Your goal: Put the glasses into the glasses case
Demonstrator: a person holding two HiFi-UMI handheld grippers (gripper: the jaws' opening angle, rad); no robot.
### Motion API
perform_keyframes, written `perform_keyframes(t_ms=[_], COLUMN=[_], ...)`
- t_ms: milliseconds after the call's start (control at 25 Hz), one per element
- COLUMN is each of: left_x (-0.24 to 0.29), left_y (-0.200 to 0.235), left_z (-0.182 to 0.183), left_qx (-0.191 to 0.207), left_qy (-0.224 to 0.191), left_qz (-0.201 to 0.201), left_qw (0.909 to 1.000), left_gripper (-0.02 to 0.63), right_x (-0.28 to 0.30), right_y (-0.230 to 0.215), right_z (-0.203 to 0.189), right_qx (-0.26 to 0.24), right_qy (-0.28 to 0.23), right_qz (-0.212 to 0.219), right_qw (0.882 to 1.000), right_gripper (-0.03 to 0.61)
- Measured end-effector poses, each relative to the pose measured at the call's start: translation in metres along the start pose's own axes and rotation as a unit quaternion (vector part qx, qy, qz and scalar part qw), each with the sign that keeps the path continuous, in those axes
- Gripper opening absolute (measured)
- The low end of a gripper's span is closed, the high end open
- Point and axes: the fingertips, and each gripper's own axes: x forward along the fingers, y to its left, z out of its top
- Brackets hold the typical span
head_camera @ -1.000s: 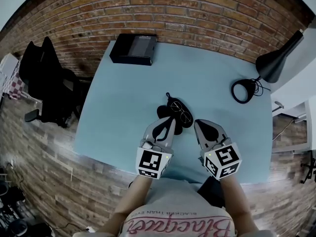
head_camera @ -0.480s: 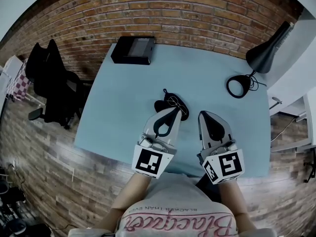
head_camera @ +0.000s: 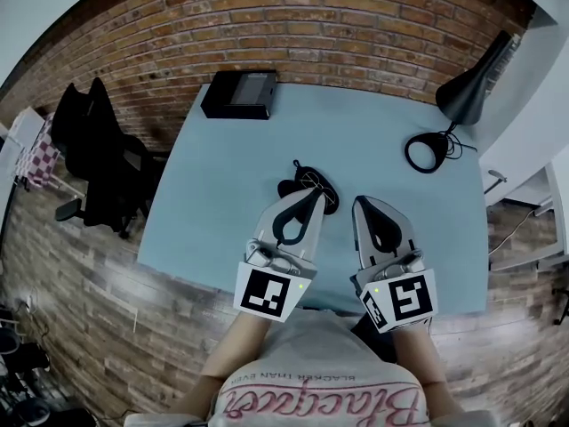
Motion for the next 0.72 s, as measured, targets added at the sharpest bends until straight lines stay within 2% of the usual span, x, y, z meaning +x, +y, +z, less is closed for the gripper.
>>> perform_keyframes(t_ms=[720], left_x=[-0.0018], left_y=[0.0016], left_z=[0.0018], left_qx=[0.0], left_qy=[-0.012], left_qz=[-0.003], left_qw=[0.9999], left_gripper=[0.005], right_x=[0.0001], right_y=[0.0031], right_z=[-0.002], right_qx=[-0.009], right_qy=[0.006], right_qz=[-0.01], right_qw=[1.0], right_gripper=[0.008])
